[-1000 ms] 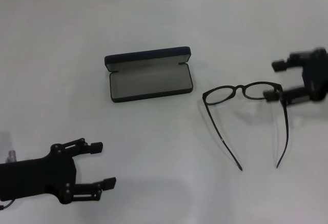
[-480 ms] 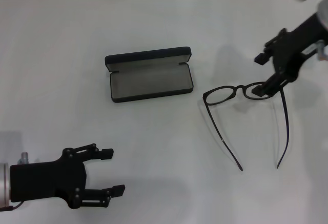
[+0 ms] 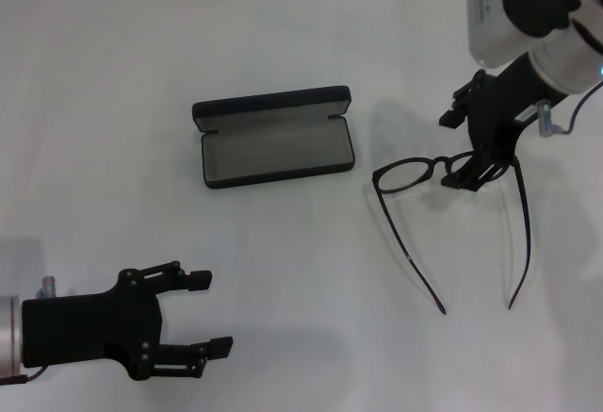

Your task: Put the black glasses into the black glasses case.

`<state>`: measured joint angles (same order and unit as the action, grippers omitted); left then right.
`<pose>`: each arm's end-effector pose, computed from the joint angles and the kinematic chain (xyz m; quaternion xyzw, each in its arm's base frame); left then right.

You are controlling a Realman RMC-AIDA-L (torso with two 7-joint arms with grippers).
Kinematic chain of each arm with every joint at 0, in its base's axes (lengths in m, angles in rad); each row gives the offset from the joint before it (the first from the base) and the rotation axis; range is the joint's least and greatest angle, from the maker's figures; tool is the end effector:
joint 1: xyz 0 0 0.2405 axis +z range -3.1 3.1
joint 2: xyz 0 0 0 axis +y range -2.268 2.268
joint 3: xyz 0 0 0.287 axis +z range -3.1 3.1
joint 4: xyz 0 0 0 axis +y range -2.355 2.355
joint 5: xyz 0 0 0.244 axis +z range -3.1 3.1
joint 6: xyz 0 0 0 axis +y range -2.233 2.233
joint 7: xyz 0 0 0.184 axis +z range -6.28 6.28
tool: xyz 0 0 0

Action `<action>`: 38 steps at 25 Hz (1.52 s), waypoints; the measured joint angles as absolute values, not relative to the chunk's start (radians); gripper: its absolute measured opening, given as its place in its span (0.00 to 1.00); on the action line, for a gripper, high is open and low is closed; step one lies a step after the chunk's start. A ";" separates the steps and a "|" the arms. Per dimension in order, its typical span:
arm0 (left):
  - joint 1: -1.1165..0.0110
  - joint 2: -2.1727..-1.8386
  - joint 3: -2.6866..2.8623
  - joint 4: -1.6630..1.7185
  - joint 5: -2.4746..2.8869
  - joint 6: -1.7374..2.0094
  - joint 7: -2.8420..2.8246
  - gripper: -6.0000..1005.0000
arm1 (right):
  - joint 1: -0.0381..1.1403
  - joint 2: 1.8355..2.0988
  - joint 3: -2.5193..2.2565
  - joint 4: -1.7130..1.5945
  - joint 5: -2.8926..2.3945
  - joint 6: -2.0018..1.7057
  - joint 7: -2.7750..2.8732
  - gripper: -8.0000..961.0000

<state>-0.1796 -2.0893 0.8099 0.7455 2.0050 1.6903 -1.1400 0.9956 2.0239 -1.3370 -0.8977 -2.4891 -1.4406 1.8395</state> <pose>-0.3698 0.2526 -0.0563 -0.9533 -0.1977 -0.2016 0.1070 0.1397 0.4756 -0.0799 -0.9772 -0.0387 -0.1976 0.0675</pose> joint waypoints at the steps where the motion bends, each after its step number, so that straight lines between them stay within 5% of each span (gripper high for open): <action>1: -0.180 -2.089 0.810 0.745 2.005 1.690 -1.140 0.84 | 0.996 2.025 -1.342 -0.892 -2.482 -1.436 1.836 0.79; 22: -0.190 -2.089 0.810 0.745 2.005 1.690 -1.141 0.82 | 0.996 2.028 -1.429 -0.803 -2.455 -1.298 1.842 0.74; 38: -0.196 -2.086 0.810 0.747 2.005 1.691 -1.141 0.81 | 1.014 2.026 -1.424 -0.776 -2.452 -1.318 1.843 0.28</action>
<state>-0.1960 -2.0862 0.8099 0.7468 2.0048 1.6905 -1.1413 1.0144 2.0259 -1.4240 -0.7762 -2.4524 -1.3184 1.8432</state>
